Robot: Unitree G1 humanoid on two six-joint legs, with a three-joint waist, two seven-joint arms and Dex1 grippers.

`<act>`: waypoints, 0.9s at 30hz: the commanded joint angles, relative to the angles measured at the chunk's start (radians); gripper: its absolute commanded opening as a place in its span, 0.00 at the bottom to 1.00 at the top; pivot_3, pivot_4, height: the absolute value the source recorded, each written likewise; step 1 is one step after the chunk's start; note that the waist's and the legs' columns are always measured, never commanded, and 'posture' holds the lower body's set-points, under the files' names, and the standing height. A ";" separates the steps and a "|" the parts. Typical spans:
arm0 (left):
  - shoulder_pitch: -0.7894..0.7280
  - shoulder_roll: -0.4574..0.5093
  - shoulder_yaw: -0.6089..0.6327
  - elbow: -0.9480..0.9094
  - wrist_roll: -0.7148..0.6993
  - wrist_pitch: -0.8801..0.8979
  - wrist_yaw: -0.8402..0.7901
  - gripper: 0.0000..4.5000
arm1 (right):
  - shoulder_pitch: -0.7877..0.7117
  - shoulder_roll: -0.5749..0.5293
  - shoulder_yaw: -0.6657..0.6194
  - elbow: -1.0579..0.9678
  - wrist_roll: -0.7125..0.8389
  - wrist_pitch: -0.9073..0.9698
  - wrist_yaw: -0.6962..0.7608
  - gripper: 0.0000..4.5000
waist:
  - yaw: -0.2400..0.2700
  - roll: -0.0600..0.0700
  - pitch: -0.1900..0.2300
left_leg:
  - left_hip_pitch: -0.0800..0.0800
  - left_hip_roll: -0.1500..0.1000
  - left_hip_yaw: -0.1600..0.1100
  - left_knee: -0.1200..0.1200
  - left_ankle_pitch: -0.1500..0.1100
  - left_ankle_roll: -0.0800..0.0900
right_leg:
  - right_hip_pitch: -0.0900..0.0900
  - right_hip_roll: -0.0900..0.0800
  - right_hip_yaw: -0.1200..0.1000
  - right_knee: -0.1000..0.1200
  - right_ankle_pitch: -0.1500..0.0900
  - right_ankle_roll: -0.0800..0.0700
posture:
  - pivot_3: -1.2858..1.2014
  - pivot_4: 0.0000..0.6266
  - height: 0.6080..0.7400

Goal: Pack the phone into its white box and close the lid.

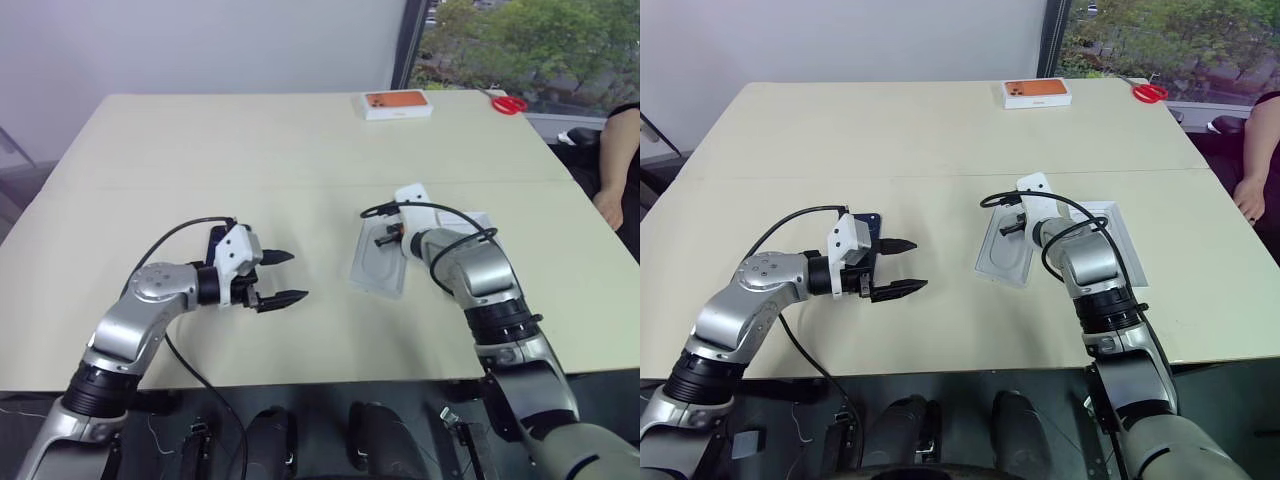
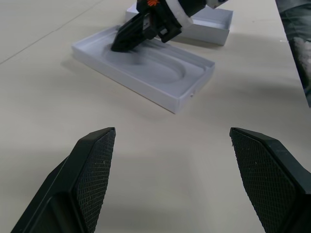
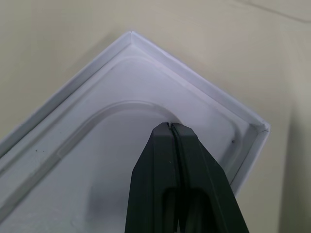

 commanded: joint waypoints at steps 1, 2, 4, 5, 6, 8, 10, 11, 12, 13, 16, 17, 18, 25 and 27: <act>0.005 -0.003 0.002 -0.050 -0.002 0.004 0.007 0.88 | -0.006 0.000 -0.007 -0.028 -0.017 0.003 0.016 0.01 | -0.001 0.000 0.000 | 0.000 0.000 0.000 0.000 0.000 0.000 | 0.000 0.000 0.000 0.000 0.000 0.000 | 0.52 0.24 1.00; 0.007 -0.005 0.003 -0.055 -0.004 0.007 0.009 0.88 | 0.001 -0.005 -0.004 -0.050 -0.014 0.014 0.030 0.01 | -0.001 0.000 0.000 | 0.000 0.000 0.000 0.000 0.000 0.000 | 0.000 0.000 0.000 0.000 0.000 0.000 | 0.52 0.24 1.00; 0.010 -0.005 0.008 -0.059 -0.009 0.012 0.010 0.88 | 0.022 -0.026 0.009 -0.112 -0.003 0.039 0.073 0.01 | -0.001 0.000 0.000 | 0.000 0.000 0.000 0.000 0.000 0.000 | 0.000 0.000 0.000 0.000 0.000 0.000 | 0.52 0.24 1.00; 0.011 -0.004 0.011 -0.060 -0.010 0.015 0.012 0.88 | 0.033 -0.040 0.017 -0.146 0.001 0.048 0.097 0.01 | -0.001 0.000 0.000 | 0.000 0.000 0.000 0.000 0.000 0.000 | 0.000 0.000 0.000 0.000 0.000 0.000 | 0.52 0.24 1.00; 0.012 -0.003 0.015 -0.059 -0.012 0.017 0.013 0.88 | 0.047 -0.056 0.024 -0.188 0.007 0.056 0.124 0.01 | -0.001 0.000 0.000 | 0.000 0.000 0.000 0.000 0.000 0.000 | 0.000 0.000 0.000 0.000 0.000 0.000 | 0.52 0.24 1.00; 0.014 0.000 0.024 -0.058 -0.012 0.023 0.016 0.88 | 0.079 -0.099 0.037 -0.281 0.018 0.065 0.177 0.01 | -0.001 0.000 0.000 | 0.000 0.000 0.000 0.000 0.000 0.001 | 0.000 0.000 0.000 0.000 0.000 0.000 | 0.52 0.24 1.00; 0.017 0.010 0.034 -0.052 -0.007 0.025 0.019 0.88 | 0.118 -0.156 0.030 -0.389 0.041 0.074 0.234 0.01 | -0.001 0.000 0.000 | 0.000 0.000 0.000 0.000 0.000 0.001 | 0.000 0.001 0.000 0.000 0.000 0.000 | 0.52 0.24 1.00; 0.019 0.016 0.042 -0.046 -0.004 0.027 0.022 0.88 | 0.134 -0.181 0.009 -0.435 0.054 0.088 0.251 0.01 | 0.000 0.001 0.000 | 0.000 0.000 0.000 0.000 0.000 0.001 | 0.000 0.001 0.000 0.000 0.000 0.000 | 0.52 0.24 1.00; 0.020 0.021 0.050 -0.041 -0.003 0.028 0.026 0.88 | 0.145 -0.200 -0.017 -0.465 0.064 0.105 0.258 0.01 | 0.000 0.000 0.000 | 0.000 0.000 0.000 0.000 0.000 0.001 | 0.000 0.001 0.000 0.000 0.000 0.000 | 0.52 0.24 1.00; 0.022 0.027 0.058 -0.036 -0.004 0.032 0.030 0.88 | 0.154 -0.217 -0.044 -0.489 0.073 0.123 0.261 0.01 | 0.000 0.000 0.000 | 0.000 0.001 -0.001 0.000 0.000 0.001 | 0.000 0.001 0.000 0.000 0.000 0.000 | 0.52 0.24 1.00; 0.026 0.043 0.076 -0.022 -0.002 0.038 0.039 0.88 | 0.196 -0.285 -0.072 -0.552 0.076 0.132 0.287 0.01 | 0.000 0.000 0.000 | 0.001 0.001 -0.001 0.000 0.000 0.001 | 0.000 0.001 0.000 0.000 0.000 0.000 | 0.52 0.24 1.00; 0.025 0.048 0.084 -0.013 0.005 0.045 0.049 0.88 | 0.219 -0.320 -0.071 -0.583 0.075 0.126 0.306 0.01 | 0.001 0.000 0.000 | 0.001 0.001 -0.001 0.000 0.000 0.001 | 0.000 0.001 0.000 0.000 0.000 0.000 | 0.52 0.24 1.00; 0.025 0.051 0.089 -0.006 0.009 0.051 0.056 0.88 | 0.235 -0.343 -0.071 -0.604 0.075 0.121 0.319 0.01 | 0.001 0.000 0.000 | 0.000 0.001 -0.001 0.000 -0.001 0.001 | 0.000 0.001 0.000 0.000 0.000 0.000 | 0.52 0.24 1.00; 0.030 0.084 0.141 0.033 0.009 0.082 0.080 0.88 | 0.280 -0.375 -0.056 -0.619 0.068 0.097 0.343 0.01 | -0.001 0.000 0.000 | 0.001 0.002 -0.001 0.000 -0.001 0.001 | 0.000 0.002 0.000 0.000 0.000 0.001 | 0.52 0.24 1.00; 0.034 0.092 0.160 0.040 0.009 0.098 0.101 0.88 | 0.280 -0.377 -0.048 -0.604 0.058 0.088 0.341 0.01 | 0.000 0.000 0.001 | 0.001 0.002 -0.001 0.000 -0.001 0.001 | 0.000 0.002 0.000 0.000 -0.001 0.000 | 0.52 0.24 1.00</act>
